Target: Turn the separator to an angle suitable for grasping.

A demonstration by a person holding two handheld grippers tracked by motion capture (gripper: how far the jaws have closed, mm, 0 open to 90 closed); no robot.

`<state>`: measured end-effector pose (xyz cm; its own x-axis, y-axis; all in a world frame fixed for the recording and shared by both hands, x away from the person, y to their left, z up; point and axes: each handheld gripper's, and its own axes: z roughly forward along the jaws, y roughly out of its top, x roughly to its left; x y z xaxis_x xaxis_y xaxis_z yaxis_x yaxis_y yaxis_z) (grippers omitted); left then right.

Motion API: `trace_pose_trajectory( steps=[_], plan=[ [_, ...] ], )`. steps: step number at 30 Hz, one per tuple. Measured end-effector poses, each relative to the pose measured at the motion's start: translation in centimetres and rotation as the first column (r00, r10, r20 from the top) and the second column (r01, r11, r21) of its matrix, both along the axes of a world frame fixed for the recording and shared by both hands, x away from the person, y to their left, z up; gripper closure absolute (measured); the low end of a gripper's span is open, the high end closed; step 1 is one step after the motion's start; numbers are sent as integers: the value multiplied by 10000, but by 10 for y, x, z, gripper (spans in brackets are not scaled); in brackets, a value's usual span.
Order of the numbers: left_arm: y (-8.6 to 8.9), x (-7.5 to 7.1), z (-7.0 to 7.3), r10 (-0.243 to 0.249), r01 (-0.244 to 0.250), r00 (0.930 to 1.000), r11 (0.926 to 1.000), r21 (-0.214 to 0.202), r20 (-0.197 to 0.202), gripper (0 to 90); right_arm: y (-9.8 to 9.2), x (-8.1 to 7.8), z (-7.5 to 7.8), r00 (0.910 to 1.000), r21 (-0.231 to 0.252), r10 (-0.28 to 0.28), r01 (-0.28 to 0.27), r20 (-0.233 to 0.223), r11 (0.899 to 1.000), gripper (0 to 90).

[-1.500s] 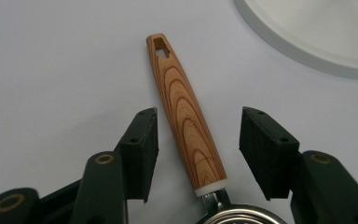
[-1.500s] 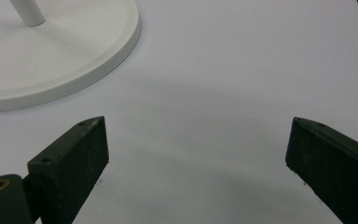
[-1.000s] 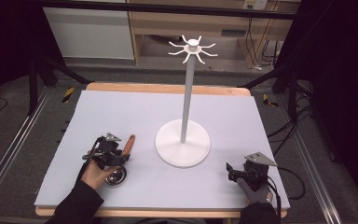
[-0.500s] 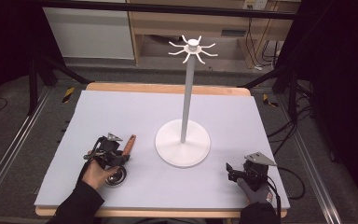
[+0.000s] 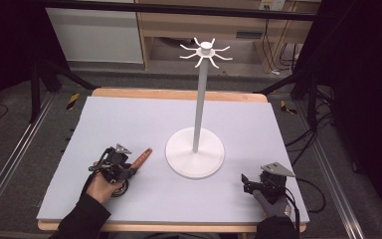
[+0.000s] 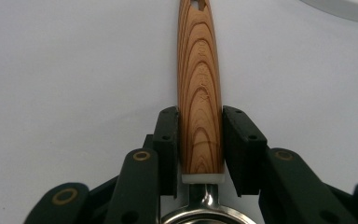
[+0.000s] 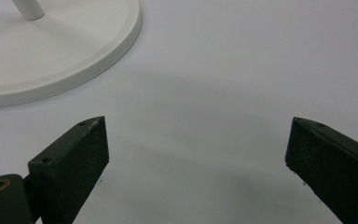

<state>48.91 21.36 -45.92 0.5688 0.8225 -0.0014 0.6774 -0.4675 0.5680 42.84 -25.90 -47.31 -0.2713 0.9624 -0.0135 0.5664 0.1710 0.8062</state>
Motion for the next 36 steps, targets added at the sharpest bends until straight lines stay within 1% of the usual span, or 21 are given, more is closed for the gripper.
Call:
trace_pose_trajectory(
  steps=[2,3,4,5,6,7,8,12,15,16,17,20,25,26,30,31,36],
  plan=[
    [0,0,3,-3,3,10000,10000,-56,58,581,0,0,0,10000,27,16,-16,5,10000,64],
    [0,-1,5,-42,43,9999,10000,-19,146,561,0,0,0,10000,66,23,-23,-16,10000,65],
    [0,-1,5,-42,43,9999,10000,-19,146,553,0,0,0,10000,66,23,-23,-16,10000,65],
    [0,-1,12,-142,138,9991,9998,126,394,540,0,0,0,10000,105,-6,6,-38,9999,64],
    [0,-1,12,-142,138,9991,9998,126,394,526,0,0,0,10000,119,-21,22,-49,9999,64],
    [0,-2,18,-211,197,9977,9995,226,651,514,-1,1,0,10000,29,-22,22,-17,10000,64],
    [-1,-2,21,-251,238,9973,9995,197,697,510,-1,1,0,10000,31,-12,12,-29,10000,64],
    [-6,3,29,-322,300,9963,9991,295,797,493,-2,1,0,10000,33,10,-10,-56,10000,65],
    [-10,9,33,-361,336,9964,9989,335,766,491,-2,1,0,10000,86,2,-1,-84,10000,64],
    [-10,9,33,-361,336,9964,9989,335,766,491,-2,1,0,10000,115,3,-2,-65,9999,65],
    [-13,13,34,-357,334,9964,9989,320,766,491,-2,1,0,10000,116,-10,11,-85,9999,65],
    [-17,18,32,-394,363,9969,9983,454,675,490,-2,1,0,9999,176,-9,11,-143,9998,65],
    [-21,23,25,-470,435,9975,9970,639,535,494,-2,2,0,9998,154,15,-12,-195,9999,66],
    [-22,25,22,-442,411,9980,9968,682,451,495,-2,2,0,9998,182,6,-3,-193,9998,67],
    [-23,30,18,-363,338,9988,9969,717,339,495,-2,2,0,9998,212,17,-12,-210,9998,67],
    [-23,31,16,-364,337,9987,9967,733,354,490,-3,2,0,9998,139,47,-44,-200,9999,67],
    [-26,33,11,-356,336,9990,9968,732,254,484,-2,2,0,9996,150,69,-65,-257,9999,68]
  ],
)
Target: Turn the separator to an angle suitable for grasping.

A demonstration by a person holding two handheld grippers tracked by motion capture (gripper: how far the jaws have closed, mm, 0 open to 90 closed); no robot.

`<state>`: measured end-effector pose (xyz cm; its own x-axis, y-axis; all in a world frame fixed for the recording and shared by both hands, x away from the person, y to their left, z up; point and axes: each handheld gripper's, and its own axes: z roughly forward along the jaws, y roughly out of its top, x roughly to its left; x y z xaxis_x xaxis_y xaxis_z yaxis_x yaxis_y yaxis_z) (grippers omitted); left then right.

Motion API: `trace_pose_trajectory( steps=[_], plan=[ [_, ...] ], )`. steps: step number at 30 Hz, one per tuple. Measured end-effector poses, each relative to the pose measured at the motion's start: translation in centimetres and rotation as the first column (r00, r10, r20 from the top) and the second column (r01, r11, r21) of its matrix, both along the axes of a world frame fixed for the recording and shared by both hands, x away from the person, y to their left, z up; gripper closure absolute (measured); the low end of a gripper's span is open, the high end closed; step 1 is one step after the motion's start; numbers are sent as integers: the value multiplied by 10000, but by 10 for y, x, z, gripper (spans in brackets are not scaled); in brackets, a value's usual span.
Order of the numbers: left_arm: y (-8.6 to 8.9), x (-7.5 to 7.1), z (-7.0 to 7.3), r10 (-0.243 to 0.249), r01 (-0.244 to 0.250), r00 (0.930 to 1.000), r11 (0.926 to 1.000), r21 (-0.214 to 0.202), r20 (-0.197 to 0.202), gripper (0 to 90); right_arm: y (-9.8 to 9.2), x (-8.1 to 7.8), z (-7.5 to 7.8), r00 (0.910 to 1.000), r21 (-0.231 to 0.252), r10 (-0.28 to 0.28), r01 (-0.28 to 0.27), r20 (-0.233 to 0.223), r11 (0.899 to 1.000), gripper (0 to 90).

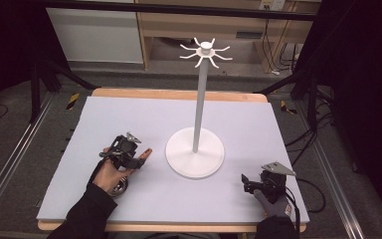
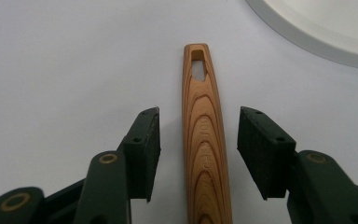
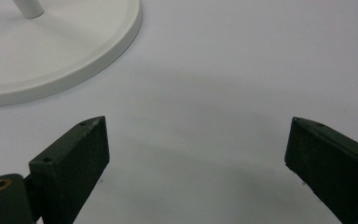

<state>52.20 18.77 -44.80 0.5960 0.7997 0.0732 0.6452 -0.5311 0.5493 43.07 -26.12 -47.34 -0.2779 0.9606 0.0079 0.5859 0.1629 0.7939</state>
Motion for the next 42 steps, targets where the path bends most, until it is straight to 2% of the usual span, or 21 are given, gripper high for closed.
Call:
trace_pose_trajectory(
  steps=[12,17,21,29,33,37,42],
  plan=[
    [-5,3,-8,21,-10,9994,9995,309,-351,543,0,0,0,10000,13,-50,50,6,10000,68],
    [-5,3,-9,-25,31,9992,9999,169,-396,589,0,0,0,10000,7,-44,44,-12,10000,68],
    [-3,4,-9,0,4,9982,10000,66,-598,592,0,0,0,10000,21,-37,37,-26,10000,68],
    [-3,6,-8,4,0,9975,10000,53,-702,600,0,1,0,10000,14,-41,41,-47,10000,68],
    [0,8,-8,86,-93,9969,9999,-93,-788,653,0,1,0,10000,13,-38,38,-71,10000,68],
    [-2,7,-8,60,-51,9976,9999,125,-695,658,0,1,0,9999,59,-57,58,-116,10000,67],
    [-2,7,-8,27,-18,9977,9999,132,-676,662,1,1,0,9999,46,-68,69,-132,10000,67]
  ],
)
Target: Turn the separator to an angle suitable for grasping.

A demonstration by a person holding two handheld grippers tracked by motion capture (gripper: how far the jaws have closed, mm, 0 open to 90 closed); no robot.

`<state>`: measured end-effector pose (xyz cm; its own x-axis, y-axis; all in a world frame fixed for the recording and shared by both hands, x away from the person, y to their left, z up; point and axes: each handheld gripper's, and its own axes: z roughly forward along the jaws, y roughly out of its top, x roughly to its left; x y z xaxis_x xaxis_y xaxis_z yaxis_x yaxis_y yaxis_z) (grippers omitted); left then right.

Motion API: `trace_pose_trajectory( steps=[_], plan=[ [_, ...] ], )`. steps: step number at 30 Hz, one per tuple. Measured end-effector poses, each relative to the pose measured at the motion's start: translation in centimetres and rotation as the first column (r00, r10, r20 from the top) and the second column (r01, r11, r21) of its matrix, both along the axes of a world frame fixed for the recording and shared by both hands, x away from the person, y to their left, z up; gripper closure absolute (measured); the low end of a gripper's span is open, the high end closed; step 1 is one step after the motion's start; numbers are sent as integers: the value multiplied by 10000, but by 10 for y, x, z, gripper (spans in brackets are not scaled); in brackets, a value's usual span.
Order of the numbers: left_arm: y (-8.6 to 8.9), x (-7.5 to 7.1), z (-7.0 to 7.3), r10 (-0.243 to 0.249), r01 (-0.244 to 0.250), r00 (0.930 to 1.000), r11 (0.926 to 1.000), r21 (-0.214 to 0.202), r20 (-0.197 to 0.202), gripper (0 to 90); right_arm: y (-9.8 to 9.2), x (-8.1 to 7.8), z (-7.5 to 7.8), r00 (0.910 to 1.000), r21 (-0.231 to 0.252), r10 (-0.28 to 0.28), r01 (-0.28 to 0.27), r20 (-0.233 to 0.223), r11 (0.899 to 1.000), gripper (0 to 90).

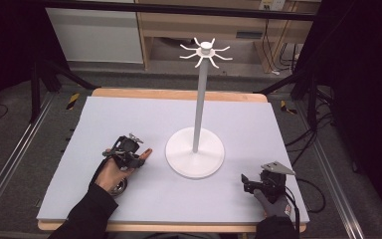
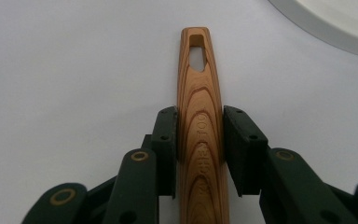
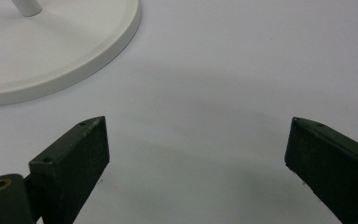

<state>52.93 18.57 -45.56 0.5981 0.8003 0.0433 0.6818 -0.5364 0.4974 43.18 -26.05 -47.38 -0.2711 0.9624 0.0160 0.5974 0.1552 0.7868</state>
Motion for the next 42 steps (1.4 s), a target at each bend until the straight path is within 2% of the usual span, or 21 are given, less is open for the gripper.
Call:
trace_pose_trajectory(
  steps=[7,15,20,21,31,38,42],
  plan=[
    [-1,0,1,-101,101,9999,9998,159,8,666,1,0,-1,10000,-62,29,-30,-94,10000,67],
    [-1,-2,3,-194,193,9997,9998,62,128,667,0,1,-1,10000,-72,38,-39,-88,10000,67],
    [0,-6,9,-221,227,9992,9996,-184,325,667,0,0,0,10000,-16,36,-36,-69,10000,67],
    [1,-8,13,-182,198,9988,9992,-352,451,667,0,1,0,10000,-75,10,-11,-55,10000,67],
    [7,-17,29,-39,123,9946,9967,-803,1036,670,0,0,0,10000,-39,13,-13,-73,10000,67],
    [13,-23,41,198,-13,9891,9921,-1255,1459,670,0,0,0,10000,-25,12,-13,-70,10000,67],
    [20,-30,54,280,27,9824,9866,-1634,1847,670,0,0,0,10000,-34,14,-14,-56,10000,67]
  ],
)
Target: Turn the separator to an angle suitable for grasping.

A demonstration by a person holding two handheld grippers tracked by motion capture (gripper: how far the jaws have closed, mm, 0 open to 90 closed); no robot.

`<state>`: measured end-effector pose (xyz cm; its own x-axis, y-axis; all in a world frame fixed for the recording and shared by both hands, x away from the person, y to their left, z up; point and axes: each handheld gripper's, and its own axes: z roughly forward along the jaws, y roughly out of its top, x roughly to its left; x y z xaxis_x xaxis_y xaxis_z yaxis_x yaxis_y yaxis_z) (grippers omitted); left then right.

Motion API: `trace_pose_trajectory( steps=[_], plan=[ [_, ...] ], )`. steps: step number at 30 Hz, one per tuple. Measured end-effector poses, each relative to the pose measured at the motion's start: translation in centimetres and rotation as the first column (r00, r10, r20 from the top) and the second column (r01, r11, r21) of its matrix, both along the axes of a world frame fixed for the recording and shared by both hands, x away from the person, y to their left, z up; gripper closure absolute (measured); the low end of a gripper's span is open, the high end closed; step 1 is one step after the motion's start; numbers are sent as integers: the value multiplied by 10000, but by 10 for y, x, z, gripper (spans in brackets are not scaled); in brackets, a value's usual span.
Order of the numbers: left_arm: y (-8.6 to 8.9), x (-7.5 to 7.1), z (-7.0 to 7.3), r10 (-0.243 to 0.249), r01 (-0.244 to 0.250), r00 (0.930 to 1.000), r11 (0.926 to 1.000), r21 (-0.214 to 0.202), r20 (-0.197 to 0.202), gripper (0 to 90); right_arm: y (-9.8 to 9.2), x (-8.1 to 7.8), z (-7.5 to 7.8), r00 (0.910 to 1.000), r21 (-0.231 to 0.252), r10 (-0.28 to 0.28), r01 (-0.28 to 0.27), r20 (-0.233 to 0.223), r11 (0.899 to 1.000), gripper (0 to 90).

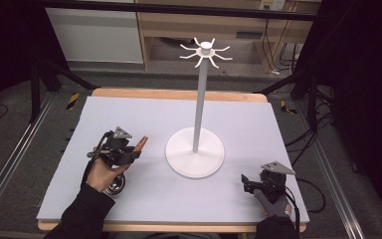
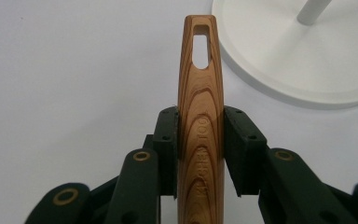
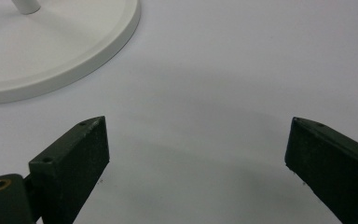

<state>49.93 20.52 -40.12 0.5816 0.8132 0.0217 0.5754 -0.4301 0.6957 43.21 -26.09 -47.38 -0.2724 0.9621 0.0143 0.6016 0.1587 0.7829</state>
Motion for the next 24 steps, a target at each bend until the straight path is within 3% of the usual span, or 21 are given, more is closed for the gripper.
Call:
trace_pose_trajectory(
  steps=[15,22,24],
  plan=[
    [13,-21,27,332,-181,9919,9924,-1216,1225,670,0,0,0,10000,16,-15,15,9,10000,66],
    [16,-30,38,497,-162,9810,9842,-1764,1874,669,0,0,0,10000,9,-53,53,14,10000,66],
    [17,-34,44,559,-114,9746,9795,-2012,2169,669,0,0,0,10000,-16,-62,62,20,10000,66]
  ],
)
